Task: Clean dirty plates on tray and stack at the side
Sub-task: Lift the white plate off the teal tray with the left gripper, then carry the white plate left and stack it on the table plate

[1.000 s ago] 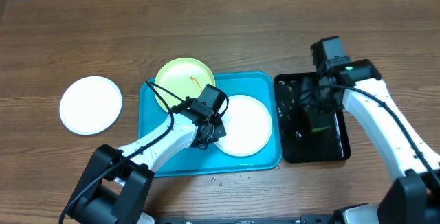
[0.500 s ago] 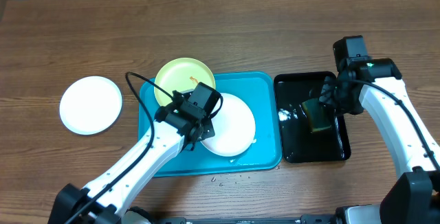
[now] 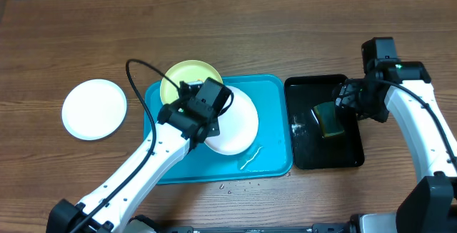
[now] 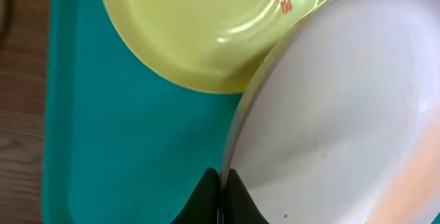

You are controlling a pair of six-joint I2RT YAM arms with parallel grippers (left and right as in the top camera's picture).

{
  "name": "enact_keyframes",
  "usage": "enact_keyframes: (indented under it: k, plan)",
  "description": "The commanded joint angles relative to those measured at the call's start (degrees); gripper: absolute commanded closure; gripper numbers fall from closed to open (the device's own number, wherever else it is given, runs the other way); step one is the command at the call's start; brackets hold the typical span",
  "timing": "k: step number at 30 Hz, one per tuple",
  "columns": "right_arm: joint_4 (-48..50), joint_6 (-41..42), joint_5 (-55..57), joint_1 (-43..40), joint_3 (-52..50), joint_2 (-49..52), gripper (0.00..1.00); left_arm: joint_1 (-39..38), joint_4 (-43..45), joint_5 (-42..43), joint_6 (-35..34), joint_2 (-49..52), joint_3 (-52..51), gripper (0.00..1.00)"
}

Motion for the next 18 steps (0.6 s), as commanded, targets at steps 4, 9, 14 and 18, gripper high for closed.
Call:
enact_keyframes:
  k: [4, 9, 14, 18]
  plan:
    - [0.1, 0.1, -1.2, -0.4, -0.2, -0.3, 0.09, -8.0, -3.4, -18.3, 3.6, -0.7, 7.6, 0.96]
    - [0.1, 0.1, -1.2, -0.4, -0.2, -0.3, 0.0, -15.9, -3.5, -31.8, 5.3, -0.7, 8.0, 0.96]
    - [1.6, 0.1, -1.2, -0.4, -0.2, -0.3, 0.0, -23.4, -3.6, -45.1, 10.9, -0.7, 8.0, 0.96]
    - [2.7, 0.1, -1.2, -0.4, -0.2, -0.3, 0.0, -27.5, -3.6, -55.0, 13.4, -0.7, 8.0, 0.96]
